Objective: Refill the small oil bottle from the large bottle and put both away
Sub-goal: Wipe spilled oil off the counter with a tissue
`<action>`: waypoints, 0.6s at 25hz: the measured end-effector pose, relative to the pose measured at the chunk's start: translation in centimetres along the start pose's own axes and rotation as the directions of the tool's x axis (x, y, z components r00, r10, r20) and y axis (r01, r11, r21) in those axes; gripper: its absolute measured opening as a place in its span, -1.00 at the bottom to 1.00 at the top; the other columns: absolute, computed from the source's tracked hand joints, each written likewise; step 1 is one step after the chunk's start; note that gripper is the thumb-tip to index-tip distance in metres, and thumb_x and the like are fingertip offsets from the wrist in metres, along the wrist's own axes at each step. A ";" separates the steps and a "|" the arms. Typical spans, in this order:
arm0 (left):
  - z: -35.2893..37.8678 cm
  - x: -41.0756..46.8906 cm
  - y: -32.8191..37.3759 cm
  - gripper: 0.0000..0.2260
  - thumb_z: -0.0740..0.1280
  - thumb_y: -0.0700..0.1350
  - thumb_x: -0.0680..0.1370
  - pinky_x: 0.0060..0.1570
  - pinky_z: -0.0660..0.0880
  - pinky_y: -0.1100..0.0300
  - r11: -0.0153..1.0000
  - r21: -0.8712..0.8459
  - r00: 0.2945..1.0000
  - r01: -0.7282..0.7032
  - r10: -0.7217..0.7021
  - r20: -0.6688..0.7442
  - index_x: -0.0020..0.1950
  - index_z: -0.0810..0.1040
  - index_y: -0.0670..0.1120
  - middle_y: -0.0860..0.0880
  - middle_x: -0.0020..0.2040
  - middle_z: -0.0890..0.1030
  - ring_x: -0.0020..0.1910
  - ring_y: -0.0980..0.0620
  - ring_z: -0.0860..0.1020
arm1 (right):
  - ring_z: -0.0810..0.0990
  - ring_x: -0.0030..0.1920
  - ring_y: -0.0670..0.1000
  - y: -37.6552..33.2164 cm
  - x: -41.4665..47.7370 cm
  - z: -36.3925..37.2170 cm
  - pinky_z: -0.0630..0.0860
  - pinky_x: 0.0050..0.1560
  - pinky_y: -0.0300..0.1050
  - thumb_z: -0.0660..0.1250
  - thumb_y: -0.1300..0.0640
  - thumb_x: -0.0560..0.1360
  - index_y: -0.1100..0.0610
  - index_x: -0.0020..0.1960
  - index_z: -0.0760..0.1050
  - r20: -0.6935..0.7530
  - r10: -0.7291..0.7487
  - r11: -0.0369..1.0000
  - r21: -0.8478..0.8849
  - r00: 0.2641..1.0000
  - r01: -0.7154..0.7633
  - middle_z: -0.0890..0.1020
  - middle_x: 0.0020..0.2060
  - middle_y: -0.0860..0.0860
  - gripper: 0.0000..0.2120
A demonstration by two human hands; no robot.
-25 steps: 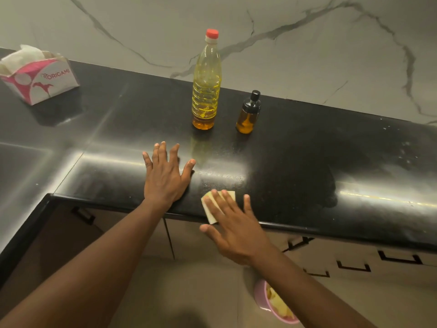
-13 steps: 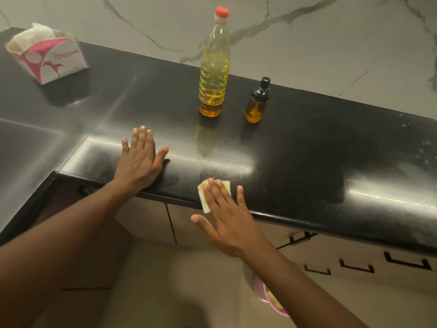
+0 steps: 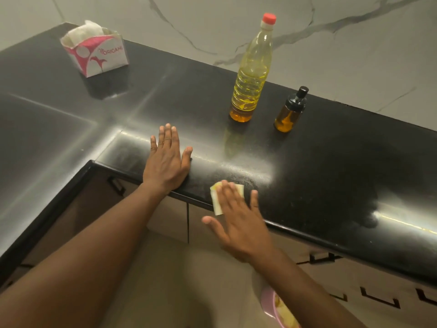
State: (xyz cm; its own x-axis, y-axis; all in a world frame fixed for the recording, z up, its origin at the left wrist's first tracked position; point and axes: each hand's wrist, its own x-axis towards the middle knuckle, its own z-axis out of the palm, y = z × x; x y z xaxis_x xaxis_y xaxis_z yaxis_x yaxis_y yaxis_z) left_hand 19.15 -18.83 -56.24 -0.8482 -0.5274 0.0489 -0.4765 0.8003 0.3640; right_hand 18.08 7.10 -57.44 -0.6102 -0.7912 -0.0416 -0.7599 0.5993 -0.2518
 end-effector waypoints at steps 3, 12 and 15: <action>0.1 0.2 -0.2 -0.35 -0.09 0.16 0.72 0.62 -0.28 -0.02 1.000 -0.007 1.000 0.009 -0.009 -0.006 0.68 -0.17 -0.19 -0.15 0.70 -0.18 0.67 -0.05 -0.23 | -0.23 0.67 -0.03 3.3 4.5 -2.5 -0.32 0.59 0.34 -0.31 -0.49 0.57 0.07 0.70 -0.19 0.030 0.194 0.980 -0.041 0.981 -0.193 -0.14 0.69 0.00 -0.10; 0.0 0.0 -0.3 -0.35 -0.07 0.13 0.73 0.62 -0.28 0.01 1.000 -0.027 1.000 0.001 -0.001 -0.022 0.68 -0.17 -0.21 -0.17 0.70 -0.17 0.67 -0.06 -0.22 | -0.16 0.68 -0.03 -3.0 1.8 0.0 -0.29 0.60 0.32 -0.21 -0.47 0.62 0.09 0.70 -0.06 0.021 -0.096 0.995 -0.033 0.995 0.097 -0.06 0.70 0.01 -0.14; 0.1 0.2 -0.4 -0.34 -0.07 0.16 0.72 0.63 -0.27 -0.01 0.999 -0.042 0.999 0.012 -0.013 -0.031 0.68 -0.18 -0.20 -0.16 0.70 -0.17 0.67 -0.05 -0.22 | -0.18 0.68 -0.03 -0.1 4.1 -1.5 -0.28 0.60 0.35 -0.25 -0.46 0.61 0.08 0.70 -0.13 0.049 0.007 0.996 -0.090 0.999 -0.002 -0.11 0.69 0.00 -0.14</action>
State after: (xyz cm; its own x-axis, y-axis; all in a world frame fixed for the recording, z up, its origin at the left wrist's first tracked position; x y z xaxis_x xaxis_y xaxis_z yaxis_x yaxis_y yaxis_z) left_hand 19.16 -19.26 -56.53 -0.8343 -0.5465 0.0727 -0.4767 0.7813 0.4030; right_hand 15.29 3.99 -56.18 -0.6036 -0.7921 -0.0909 -0.7756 0.6097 -0.1635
